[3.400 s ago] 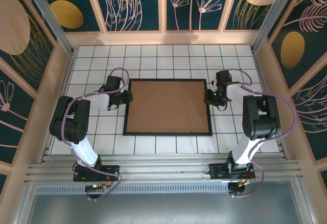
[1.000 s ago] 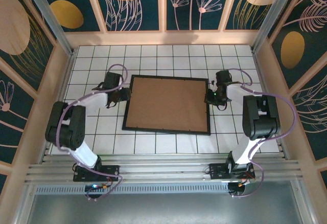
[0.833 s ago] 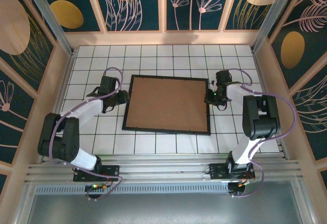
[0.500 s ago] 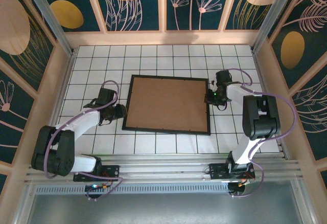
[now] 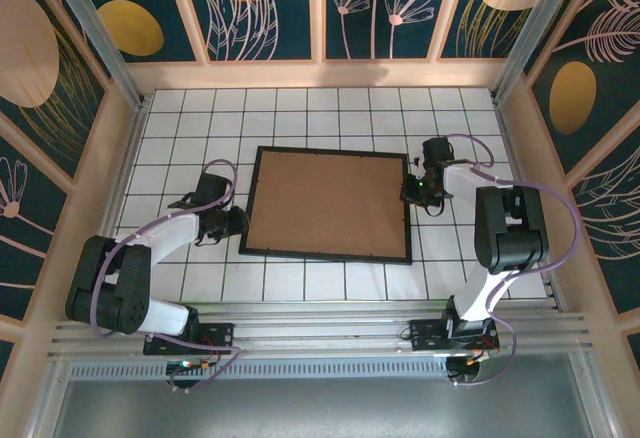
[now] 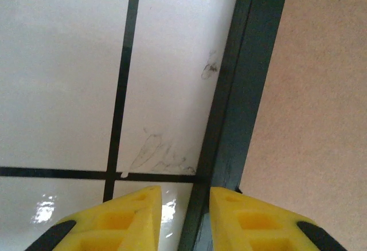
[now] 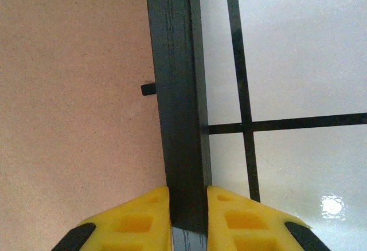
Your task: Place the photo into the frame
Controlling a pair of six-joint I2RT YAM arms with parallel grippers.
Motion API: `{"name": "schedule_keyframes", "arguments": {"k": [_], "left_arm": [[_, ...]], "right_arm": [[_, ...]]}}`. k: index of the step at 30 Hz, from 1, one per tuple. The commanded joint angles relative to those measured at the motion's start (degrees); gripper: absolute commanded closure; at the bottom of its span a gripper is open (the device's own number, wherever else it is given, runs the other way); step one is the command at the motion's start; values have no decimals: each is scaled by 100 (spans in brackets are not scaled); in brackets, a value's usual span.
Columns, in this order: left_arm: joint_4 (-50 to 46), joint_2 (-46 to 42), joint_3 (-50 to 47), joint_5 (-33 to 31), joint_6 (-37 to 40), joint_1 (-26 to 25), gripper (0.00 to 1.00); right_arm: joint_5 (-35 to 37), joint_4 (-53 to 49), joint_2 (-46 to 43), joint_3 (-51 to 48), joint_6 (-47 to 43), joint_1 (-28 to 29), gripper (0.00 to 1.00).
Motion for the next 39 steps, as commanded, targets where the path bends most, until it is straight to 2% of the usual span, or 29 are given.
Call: {"name": "schedule_keyframes", "arguments": {"k": [1, 12, 28, 39], "left_arm": [[203, 95, 94, 85, 90, -23, 70], [382, 321, 93, 392, 168, -61, 67], [444, 708, 111, 658, 273, -426, 66], [376, 842, 132, 408, 315, -686, 61]], "right_arm": [[-70, -42, 120, -100, -47, 56, 81], [-56, -57, 119, -105, -69, 51, 81], [-113, -31, 155, -113, -35, 92, 81], [-105, -39, 157, -121, -27, 152, 81]]}}
